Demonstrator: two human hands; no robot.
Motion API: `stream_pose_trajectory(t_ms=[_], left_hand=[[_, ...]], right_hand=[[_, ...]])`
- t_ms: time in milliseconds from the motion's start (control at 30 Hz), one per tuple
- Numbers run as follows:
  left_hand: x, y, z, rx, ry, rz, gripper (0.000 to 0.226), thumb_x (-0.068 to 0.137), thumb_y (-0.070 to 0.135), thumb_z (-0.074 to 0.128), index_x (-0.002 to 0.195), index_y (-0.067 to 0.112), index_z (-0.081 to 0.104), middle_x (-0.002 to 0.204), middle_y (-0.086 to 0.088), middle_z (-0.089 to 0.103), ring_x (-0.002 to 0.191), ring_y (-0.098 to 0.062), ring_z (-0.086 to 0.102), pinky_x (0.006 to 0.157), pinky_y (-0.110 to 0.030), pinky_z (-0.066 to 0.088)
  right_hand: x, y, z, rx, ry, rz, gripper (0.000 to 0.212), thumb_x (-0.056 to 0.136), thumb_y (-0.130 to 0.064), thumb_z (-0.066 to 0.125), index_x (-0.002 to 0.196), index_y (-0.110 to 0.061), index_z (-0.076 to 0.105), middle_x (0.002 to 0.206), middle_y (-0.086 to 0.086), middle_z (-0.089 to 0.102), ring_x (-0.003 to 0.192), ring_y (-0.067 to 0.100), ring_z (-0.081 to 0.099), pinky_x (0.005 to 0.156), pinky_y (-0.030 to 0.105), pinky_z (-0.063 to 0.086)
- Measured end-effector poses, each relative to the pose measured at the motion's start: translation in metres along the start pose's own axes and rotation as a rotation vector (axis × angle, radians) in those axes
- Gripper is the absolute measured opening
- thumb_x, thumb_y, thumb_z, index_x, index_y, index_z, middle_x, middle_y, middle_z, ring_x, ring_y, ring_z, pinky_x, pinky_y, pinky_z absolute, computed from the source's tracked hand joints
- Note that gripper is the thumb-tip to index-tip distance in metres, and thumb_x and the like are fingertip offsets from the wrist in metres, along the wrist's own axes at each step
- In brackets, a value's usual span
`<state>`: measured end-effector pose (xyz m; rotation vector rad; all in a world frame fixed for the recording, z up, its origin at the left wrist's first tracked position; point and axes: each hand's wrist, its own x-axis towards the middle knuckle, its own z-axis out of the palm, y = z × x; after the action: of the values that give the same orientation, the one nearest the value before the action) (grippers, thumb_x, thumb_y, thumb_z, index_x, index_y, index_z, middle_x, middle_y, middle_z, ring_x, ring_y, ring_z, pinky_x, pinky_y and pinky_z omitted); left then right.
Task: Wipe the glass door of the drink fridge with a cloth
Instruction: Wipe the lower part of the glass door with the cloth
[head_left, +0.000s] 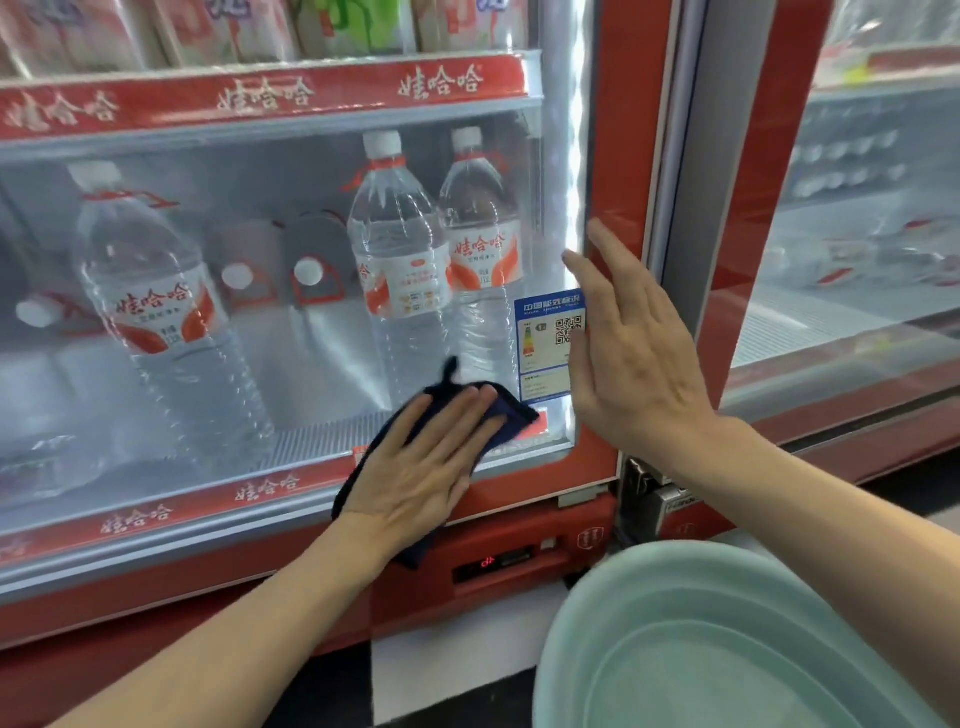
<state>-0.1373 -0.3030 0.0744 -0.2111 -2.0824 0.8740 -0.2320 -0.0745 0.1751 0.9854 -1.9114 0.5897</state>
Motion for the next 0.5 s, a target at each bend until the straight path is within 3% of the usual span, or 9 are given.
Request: stream_pose_trajectory(t_ms=[100,167,300,433,500], left_hand=[[0.027,0.0,-0.011,-0.075,0.068,-0.472,0.063,0.099,0.029,0.039,0.158,0.012,0.023,0.167,-0.014,0.007,0.155,-0.026,0.002,0.126,-0.047,-0.01],[0.042,0.005,-0.019,-0.107,0.063,-0.648,0.063,0.101,0.031,0.032,0.158,0.013,0.016,0.166,-0.013,-0.003,0.156,-0.025,-0.008,0.124,-0.048,-0.014],[0.04,0.011,-0.024,-0.234,0.003,-0.633,0.066,0.101,0.031,0.029,0.16,0.013,0.004,0.167,-0.014,-0.005,0.154,-0.021,-0.022,0.124,-0.047,-0.016],[0.025,-0.01,-0.045,-0.646,0.067,-0.516,0.078,0.089,0.011,0.033,0.161,0.013,0.004,0.17,-0.002,-0.006,0.157,-0.023,-0.009,0.125,-0.043,-0.014],[0.016,-0.023,-0.053,-0.831,0.058,-0.461,0.087,0.085,0.003,0.035,0.162,0.021,-0.002,0.17,-0.002,-0.002,0.158,-0.023,-0.005,0.125,-0.039,-0.013]], right_hand=[[-0.029,-0.015,0.005,0.096,0.009,0.106,0.059,0.085,0.0,0.058,0.143,0.0,0.046,0.152,0.02,0.041,0.14,0.035,0.042,0.119,0.044,0.035],[-0.048,-0.028,0.014,0.177,-0.008,0.123,0.057,0.085,0.001,0.05,0.142,-0.001,0.048,0.149,0.017,0.044,0.139,0.032,0.043,0.118,0.046,0.036],[-0.072,-0.057,0.033,0.346,-0.034,0.111,0.059,0.083,0.01,0.047,0.141,0.001,0.051,0.147,0.015,0.047,0.138,0.029,0.046,0.118,0.043,0.038],[-0.084,-0.088,0.054,0.553,-0.042,0.126,0.062,0.086,0.009,0.037,0.146,0.001,0.047,0.156,0.013,0.043,0.148,0.022,0.038,0.123,0.034,0.031],[-0.081,-0.108,0.067,0.619,-0.04,0.125,0.063,0.089,0.011,0.04,0.151,-0.001,0.039,0.161,0.013,0.033,0.153,0.023,0.031,0.124,0.037,0.03]])
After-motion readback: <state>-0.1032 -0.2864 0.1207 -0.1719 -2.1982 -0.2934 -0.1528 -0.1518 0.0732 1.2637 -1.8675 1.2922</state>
